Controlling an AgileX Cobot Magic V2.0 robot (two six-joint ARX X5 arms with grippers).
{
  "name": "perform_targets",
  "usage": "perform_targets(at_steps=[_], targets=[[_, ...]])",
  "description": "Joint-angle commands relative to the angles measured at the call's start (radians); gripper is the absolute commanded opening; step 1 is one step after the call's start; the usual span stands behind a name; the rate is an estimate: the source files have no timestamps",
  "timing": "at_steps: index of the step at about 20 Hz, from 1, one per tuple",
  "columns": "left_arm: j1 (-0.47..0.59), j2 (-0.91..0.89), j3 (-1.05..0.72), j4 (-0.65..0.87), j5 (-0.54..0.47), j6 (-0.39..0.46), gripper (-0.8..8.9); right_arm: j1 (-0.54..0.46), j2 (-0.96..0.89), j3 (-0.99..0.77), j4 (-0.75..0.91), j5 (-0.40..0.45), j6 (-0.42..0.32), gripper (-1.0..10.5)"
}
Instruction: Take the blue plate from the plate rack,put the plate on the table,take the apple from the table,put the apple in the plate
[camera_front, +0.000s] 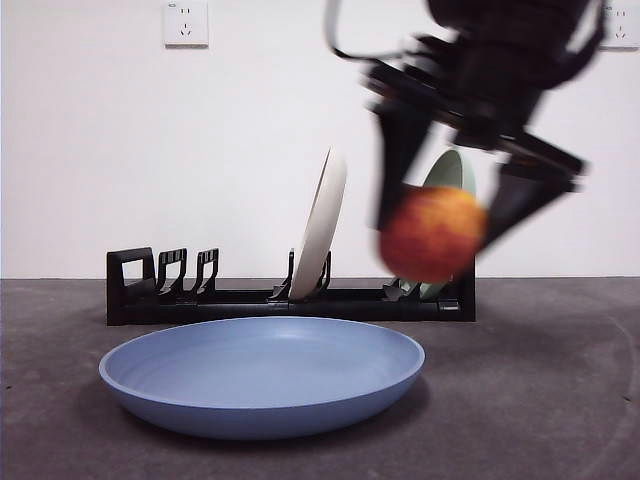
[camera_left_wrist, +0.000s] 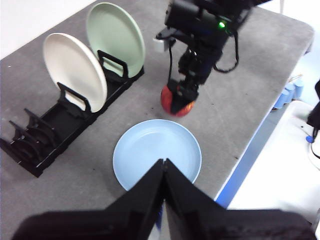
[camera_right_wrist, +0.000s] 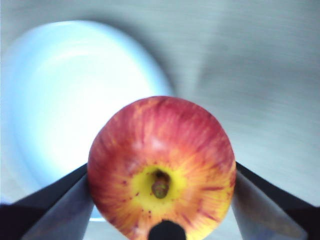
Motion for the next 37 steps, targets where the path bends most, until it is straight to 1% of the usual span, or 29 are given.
perform_targets(at_steps=[1,5,8,9,12,15,20,21,22,23,24,25,26,29,31,34,37], targets=[[0.004,0.001,0.0,0.002,-0.009,-0.002,-0.08,0.111,0.011,0.02,0.095,-0.004,0.031,0.0],[0.004,0.004,0.0,0.002,-0.009,0.005,-0.08,0.254,0.089,0.056,0.177,0.035,0.048,0.0],[0.004,0.004,0.0,0.002,-0.009,0.005,-0.04,0.307,0.154,0.079,0.183,0.126,0.045,0.0],[0.004,0.004,0.0,0.002,-0.009,0.005,-0.04,0.317,0.171,0.079,0.187,0.147,0.045,0.0],[0.004,0.003,0.0,0.002,-0.008,0.005,-0.05,0.317,0.207,0.079,0.186,0.167,0.045,0.0],[0.004,0.003,0.0,0.001,-0.008,0.008,-0.04,0.316,0.237,0.079,0.187,0.206,0.021,0.0],[0.004,0.003,0.0,0.001,-0.008,0.008,-0.04,0.316,0.267,0.079,0.193,0.212,0.011,0.1],[0.004,0.003,0.0,0.001,-0.008,0.008,-0.04,0.316,0.267,0.079,0.193,0.212,0.011,0.6],[0.004,0.003,0.0,0.001,-0.008,0.008,-0.04,0.315,0.267,0.079,0.189,0.212,0.011,1.7],[0.004,0.003,0.0,0.001,-0.008,0.008,-0.04,0.315,0.267,0.079,0.184,0.212,0.011,2.8],[0.004,0.003,0.0,0.001,-0.008,0.008,-0.04,0.315,0.267,0.079,0.18,0.212,0.01,4.8],[0.004,0.003,0.0,0.001,-0.008,0.008,-0.04,0.315,0.267,0.079,0.18,0.212,0.011,6.3],[0.004,0.003,0.0,0.001,-0.008,0.007,-0.04,0.315,0.267,0.079,0.18,0.212,0.01,6.8],[0.004,0.003,0.0,0.001,-0.008,0.008,-0.04,0.316,0.267,0.079,0.182,0.212,0.01,6.7],[0.004,0.003,0.0,0.001,-0.008,0.008,-0.04,0.315,0.266,0.08,0.18,0.212,-0.008,6.7],[0.004,0.003,0.0,0.001,-0.008,0.008,-0.04,0.315,0.245,0.119,0.109,0.216,-0.026,6.6],[0.004,0.003,0.0,0.001,-0.008,0.008,-0.04,0.328,0.176,0.167,0.064,0.248,-0.034,6.6]])
